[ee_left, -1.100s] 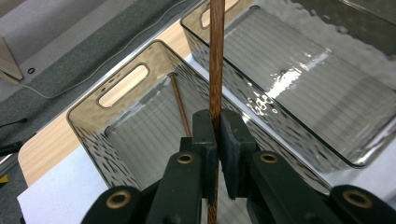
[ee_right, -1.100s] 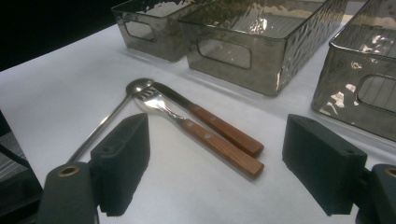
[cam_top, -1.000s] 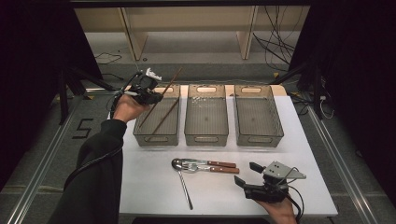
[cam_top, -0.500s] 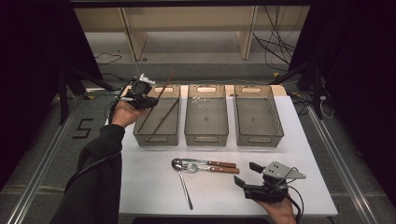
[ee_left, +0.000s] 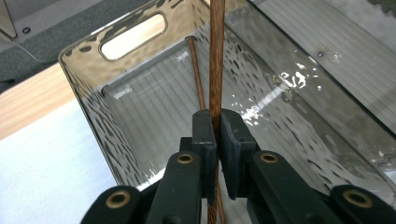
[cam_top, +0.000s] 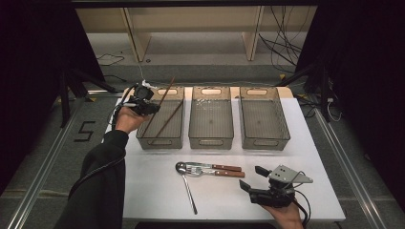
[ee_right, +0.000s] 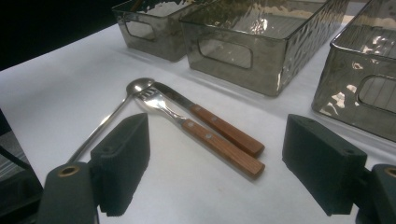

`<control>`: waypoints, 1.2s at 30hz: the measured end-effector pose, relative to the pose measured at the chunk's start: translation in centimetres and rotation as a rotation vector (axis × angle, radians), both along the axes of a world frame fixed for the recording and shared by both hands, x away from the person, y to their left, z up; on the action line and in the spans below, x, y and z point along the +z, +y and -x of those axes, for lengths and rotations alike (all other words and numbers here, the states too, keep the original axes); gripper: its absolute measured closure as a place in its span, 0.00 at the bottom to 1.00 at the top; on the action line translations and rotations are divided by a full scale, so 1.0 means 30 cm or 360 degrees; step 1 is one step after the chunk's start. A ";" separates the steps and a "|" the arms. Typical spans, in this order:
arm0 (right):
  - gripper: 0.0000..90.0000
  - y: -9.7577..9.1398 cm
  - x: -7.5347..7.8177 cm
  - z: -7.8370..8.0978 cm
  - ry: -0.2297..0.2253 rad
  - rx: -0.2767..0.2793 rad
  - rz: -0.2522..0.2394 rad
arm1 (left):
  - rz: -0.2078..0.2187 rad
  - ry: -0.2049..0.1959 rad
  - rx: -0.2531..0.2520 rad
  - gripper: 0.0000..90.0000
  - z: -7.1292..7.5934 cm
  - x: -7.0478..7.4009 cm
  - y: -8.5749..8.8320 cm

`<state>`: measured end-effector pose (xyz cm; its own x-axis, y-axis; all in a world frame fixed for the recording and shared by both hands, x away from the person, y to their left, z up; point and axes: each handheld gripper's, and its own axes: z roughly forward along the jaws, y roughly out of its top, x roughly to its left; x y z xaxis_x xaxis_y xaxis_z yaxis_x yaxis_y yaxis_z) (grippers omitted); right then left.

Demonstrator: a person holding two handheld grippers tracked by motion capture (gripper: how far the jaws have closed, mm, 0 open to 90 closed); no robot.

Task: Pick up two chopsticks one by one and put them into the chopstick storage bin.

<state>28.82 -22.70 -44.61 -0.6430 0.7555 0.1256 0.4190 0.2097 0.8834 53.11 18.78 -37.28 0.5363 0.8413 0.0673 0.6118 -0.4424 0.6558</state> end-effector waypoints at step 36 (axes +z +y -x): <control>0.27 0.002 0.001 0.002 0.0002 -0.0001 -0.0004 | 0.0128 0.0047 0.0118 0.38 0.121 0.008 -0.009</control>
